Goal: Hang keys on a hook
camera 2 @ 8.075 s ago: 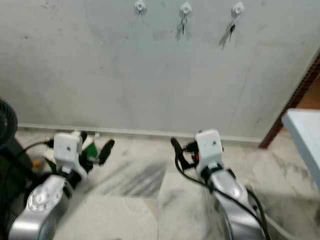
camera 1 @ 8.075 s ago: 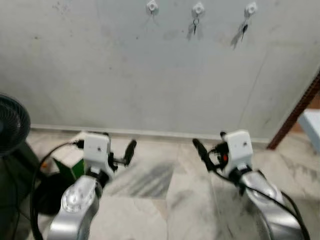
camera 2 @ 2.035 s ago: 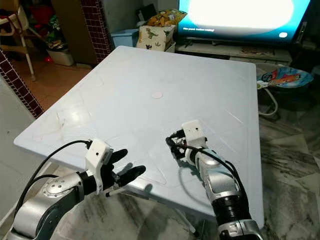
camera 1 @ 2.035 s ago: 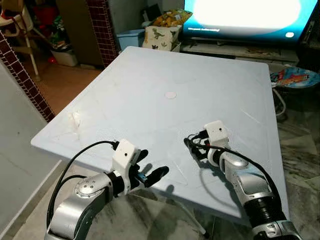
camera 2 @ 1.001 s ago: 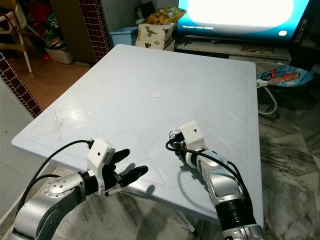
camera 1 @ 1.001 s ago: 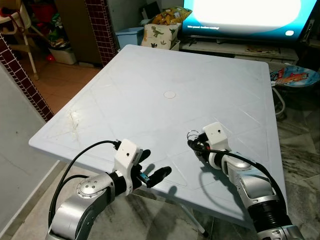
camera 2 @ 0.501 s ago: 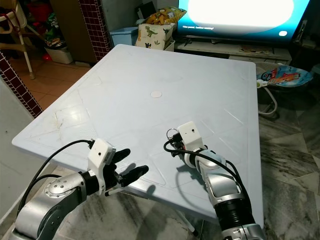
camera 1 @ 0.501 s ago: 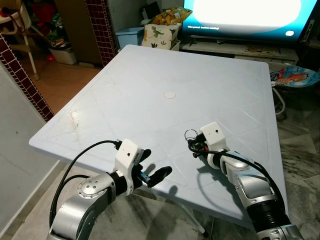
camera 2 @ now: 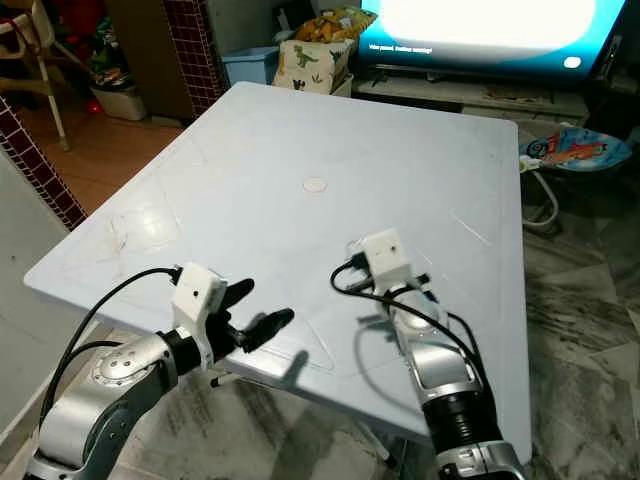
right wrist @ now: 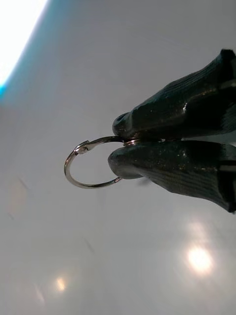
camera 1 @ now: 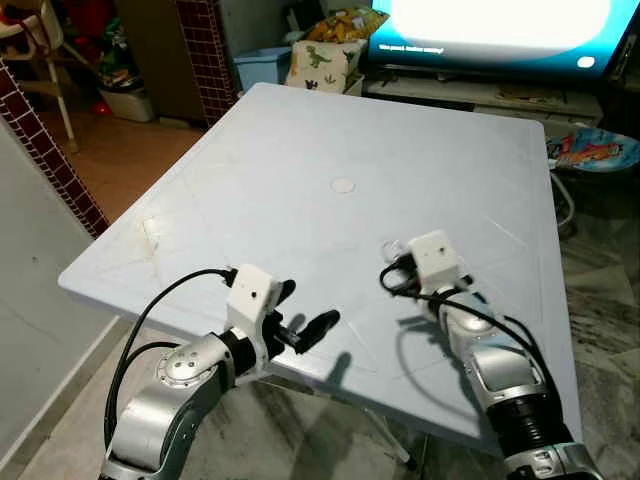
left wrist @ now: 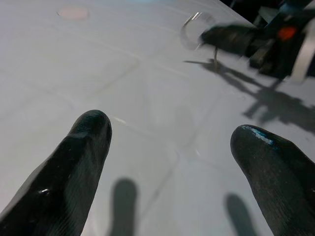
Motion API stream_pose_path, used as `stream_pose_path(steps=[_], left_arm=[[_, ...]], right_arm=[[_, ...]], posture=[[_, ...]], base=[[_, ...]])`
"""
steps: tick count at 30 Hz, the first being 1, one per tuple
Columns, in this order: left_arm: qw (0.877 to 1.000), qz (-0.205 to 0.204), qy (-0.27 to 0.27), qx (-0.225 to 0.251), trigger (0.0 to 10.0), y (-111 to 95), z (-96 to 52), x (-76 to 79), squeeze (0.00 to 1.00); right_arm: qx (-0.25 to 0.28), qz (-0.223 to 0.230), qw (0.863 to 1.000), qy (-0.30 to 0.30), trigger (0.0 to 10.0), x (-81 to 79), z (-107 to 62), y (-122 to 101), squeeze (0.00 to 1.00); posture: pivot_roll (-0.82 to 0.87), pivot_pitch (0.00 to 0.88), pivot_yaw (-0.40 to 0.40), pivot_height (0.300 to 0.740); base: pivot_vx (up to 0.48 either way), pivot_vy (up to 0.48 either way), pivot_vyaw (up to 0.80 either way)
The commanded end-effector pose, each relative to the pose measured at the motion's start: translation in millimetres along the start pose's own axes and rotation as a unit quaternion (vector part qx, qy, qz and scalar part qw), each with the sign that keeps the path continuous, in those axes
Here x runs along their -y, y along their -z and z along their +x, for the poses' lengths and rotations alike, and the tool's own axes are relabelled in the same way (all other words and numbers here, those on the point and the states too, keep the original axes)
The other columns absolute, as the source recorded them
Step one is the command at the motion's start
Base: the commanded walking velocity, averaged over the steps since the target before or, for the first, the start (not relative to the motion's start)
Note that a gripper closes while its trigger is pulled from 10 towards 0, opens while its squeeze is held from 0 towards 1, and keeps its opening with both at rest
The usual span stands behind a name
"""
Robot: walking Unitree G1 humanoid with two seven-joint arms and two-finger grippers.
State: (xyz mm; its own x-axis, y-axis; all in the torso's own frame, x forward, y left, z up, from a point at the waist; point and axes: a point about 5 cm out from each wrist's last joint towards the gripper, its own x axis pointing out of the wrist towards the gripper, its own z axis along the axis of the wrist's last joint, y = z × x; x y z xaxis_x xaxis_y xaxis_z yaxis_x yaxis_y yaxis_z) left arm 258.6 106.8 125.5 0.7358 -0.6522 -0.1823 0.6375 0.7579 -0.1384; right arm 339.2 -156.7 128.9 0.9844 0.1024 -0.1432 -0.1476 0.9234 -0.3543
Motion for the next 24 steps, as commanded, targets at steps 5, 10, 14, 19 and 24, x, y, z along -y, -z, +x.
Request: stream_pose_path(steps=[5, 10, 14, 19, 24], left_arm=[[0.999, 0.011, -0.034, 0.023, 10.0, -7.8, 0.8, -9.9, 0.0], [0.998, 0.016, -0.055, 0.039, 10.0, -10.3, 1.3, -13.8, 0.0], [0.996, 0.02, -0.067, 0.047, 10.0, -11.6, 1.7, -16.7, 0.0], [0.995, 0.024, -0.076, 0.059, 10.0, -14.9, 2.8, -19.9, 0.0], [0.995, 0.028, -0.075, 0.061, 10.0, -15.6, 3.5, -20.4, 0.0]], right_arm=[[0.104, -0.093, 0.987, 0.075, 0.0, 11.1, -1.0, -33.4, 0.0], [0.184, -0.199, 0.953, 0.134, 0.0, 12.7, -6.7, -51.2, 0.0], [0.229, -0.263, 0.923, 0.161, 0.0, 11.0, -11.3, -61.3, 0.0], [0.26, -0.326, 0.891, 0.176, 0.0, 6.3, -13.7, -66.3, 0.0], [0.246, -0.303, 0.905, 0.168, 0.0, 6.3, -11.0, -60.6, 0.0]], posture=[[-0.03, 0.068, 0.048, 0.74], [-0.03, 0.065, 0.049, 0.74], [-0.04, 0.053, 0.051, 0.74], [-0.04, 0.048, 0.053, 0.74], [-0.03, 0.043, 0.055, 0.74]], base=[[0.0, 0.0, 0.0], [0.0, 0.0, 0.0], [0.0, 0.0, 0.0], [0.0, 0.0, 0.0], [0.0, 0.0, 0.0]])
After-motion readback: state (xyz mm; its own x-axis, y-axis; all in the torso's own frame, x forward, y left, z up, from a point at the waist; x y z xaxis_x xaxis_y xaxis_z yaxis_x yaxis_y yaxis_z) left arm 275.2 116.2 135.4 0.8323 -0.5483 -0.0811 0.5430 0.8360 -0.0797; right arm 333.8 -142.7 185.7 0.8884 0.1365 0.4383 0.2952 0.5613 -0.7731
